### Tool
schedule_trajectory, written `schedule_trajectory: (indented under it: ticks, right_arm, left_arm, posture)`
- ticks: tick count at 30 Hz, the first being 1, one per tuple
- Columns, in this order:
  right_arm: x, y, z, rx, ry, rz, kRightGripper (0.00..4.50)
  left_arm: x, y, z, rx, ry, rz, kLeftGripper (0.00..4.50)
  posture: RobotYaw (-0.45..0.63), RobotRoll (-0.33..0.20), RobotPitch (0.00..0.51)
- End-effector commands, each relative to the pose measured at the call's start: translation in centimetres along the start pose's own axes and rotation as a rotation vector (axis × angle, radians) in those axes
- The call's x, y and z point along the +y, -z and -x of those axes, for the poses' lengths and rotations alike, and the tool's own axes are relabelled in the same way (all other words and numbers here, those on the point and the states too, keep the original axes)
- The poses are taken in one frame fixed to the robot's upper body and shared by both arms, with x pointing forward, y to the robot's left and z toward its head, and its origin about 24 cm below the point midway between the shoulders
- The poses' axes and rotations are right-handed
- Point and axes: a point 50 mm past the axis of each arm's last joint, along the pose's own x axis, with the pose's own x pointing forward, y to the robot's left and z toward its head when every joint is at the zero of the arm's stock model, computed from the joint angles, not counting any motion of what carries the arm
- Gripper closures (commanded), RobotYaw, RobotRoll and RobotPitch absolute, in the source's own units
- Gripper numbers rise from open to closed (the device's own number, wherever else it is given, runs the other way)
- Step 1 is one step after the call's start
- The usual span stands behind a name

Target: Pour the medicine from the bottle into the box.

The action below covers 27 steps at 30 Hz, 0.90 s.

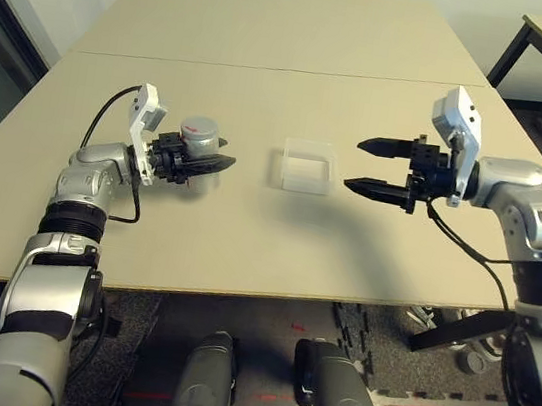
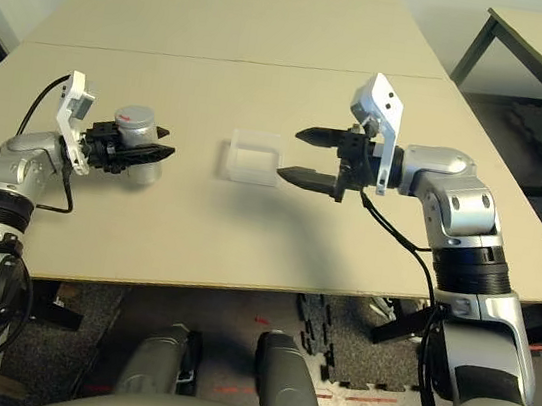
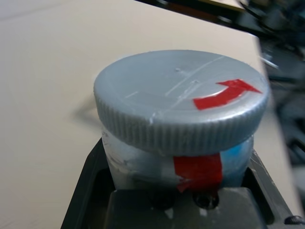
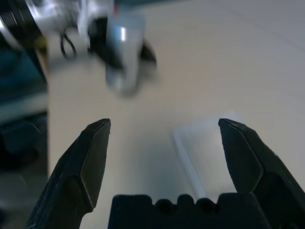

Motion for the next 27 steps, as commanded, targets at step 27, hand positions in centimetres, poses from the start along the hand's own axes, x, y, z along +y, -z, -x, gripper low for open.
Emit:
schedule_trajectory:
  ticks: [27]
  right_arm:
    - [1.0,-1.2,-9.7,-0.053,-0.067,-0.134,0.0]
  left_arm:
    - [-1.0,-2.5,-5.9,-0.055,0.2,-0.2,1.83]
  posture:
    - [-0.12,0.0,0.052]
